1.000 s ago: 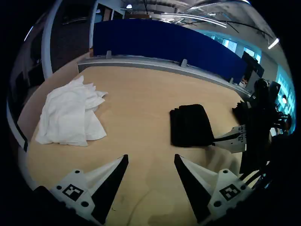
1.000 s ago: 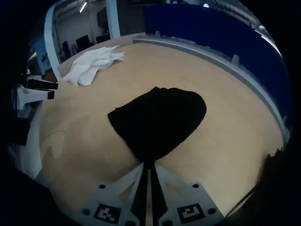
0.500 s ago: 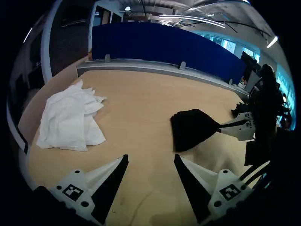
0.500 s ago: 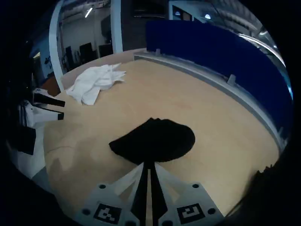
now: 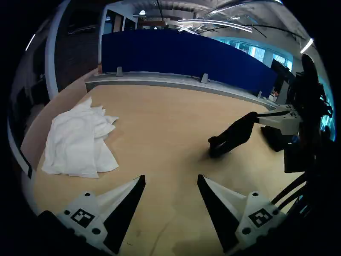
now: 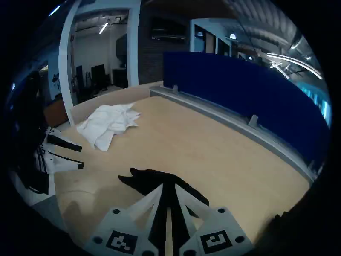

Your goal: Fold towel

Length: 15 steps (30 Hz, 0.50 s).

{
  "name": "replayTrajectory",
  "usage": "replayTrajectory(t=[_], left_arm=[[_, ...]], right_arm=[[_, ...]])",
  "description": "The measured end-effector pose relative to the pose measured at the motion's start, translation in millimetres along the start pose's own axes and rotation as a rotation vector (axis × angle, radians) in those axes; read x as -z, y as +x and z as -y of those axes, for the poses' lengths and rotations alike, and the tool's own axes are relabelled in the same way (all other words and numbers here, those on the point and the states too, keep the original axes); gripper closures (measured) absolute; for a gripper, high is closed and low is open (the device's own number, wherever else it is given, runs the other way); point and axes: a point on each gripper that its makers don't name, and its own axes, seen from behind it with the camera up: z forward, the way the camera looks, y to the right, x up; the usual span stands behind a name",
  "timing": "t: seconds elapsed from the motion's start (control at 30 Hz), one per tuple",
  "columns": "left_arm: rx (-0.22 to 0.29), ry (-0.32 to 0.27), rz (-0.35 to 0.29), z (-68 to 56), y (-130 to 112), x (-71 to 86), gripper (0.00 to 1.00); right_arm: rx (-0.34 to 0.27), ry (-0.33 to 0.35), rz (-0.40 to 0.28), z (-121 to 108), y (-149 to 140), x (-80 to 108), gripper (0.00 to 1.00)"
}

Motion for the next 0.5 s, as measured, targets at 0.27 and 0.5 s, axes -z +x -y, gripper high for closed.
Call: replayTrajectory(t=[0.27,0.5], left_arm=[[-0.011,-0.007,-0.013,-3.6,9.2,-3.6,0.10],[-0.016,-0.014,-0.015,-10.1,14.8,-5.3,0.10]], right_arm=[[-0.005,-0.023,-0.025,-18.2,14.8,17.2,0.96],[-0.031,-0.069,-0.055,-54.5,27.6,42.9,0.96]])
